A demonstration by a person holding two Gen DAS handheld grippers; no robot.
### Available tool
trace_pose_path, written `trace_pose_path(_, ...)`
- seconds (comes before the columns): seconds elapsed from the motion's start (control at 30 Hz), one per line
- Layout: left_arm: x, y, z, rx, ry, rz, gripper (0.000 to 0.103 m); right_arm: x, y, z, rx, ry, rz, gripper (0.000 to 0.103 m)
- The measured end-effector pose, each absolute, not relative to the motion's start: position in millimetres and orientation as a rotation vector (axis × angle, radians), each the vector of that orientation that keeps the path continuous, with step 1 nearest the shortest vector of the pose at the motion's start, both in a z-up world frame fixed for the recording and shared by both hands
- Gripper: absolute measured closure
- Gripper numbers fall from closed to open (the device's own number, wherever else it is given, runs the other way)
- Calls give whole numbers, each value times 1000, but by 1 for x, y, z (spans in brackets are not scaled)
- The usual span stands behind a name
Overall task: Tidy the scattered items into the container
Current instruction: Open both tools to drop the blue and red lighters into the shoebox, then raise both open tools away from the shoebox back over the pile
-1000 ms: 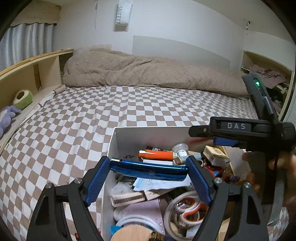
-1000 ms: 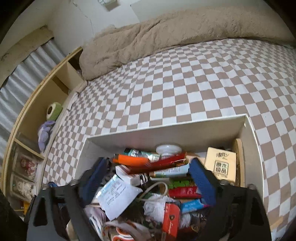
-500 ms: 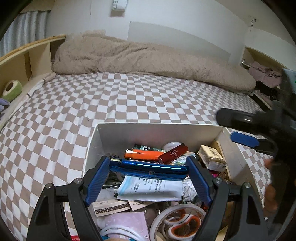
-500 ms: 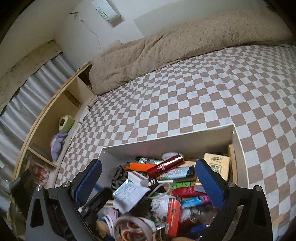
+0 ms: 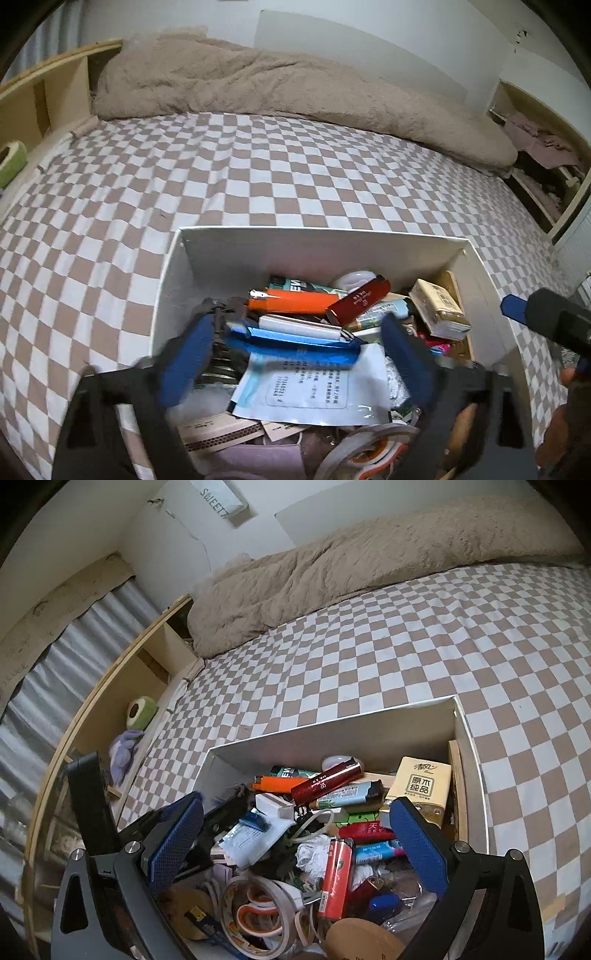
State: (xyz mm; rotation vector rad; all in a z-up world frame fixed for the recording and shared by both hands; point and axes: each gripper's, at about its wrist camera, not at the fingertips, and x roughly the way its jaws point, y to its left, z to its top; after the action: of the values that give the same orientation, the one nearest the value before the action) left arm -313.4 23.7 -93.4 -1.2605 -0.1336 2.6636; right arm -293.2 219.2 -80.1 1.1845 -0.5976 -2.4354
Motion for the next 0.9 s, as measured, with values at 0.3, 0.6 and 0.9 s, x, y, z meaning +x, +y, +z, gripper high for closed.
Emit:
trace_pose_path(0.3, -302, 17, -79, -1234, -122, 2702, 1, -282, 220, -72, 1159, -600, -2449, 2)
trace_pose_path(0.6, -281, 14, -63, -1201, -116, 2718, 1, -262, 219, -62, 1149, -559, -2485, 2)
trace_pose_path(0.9, -254, 20, -42, -1154, -80, 2731, 1, -236, 218, -52, 1133, -504, -2530, 2)
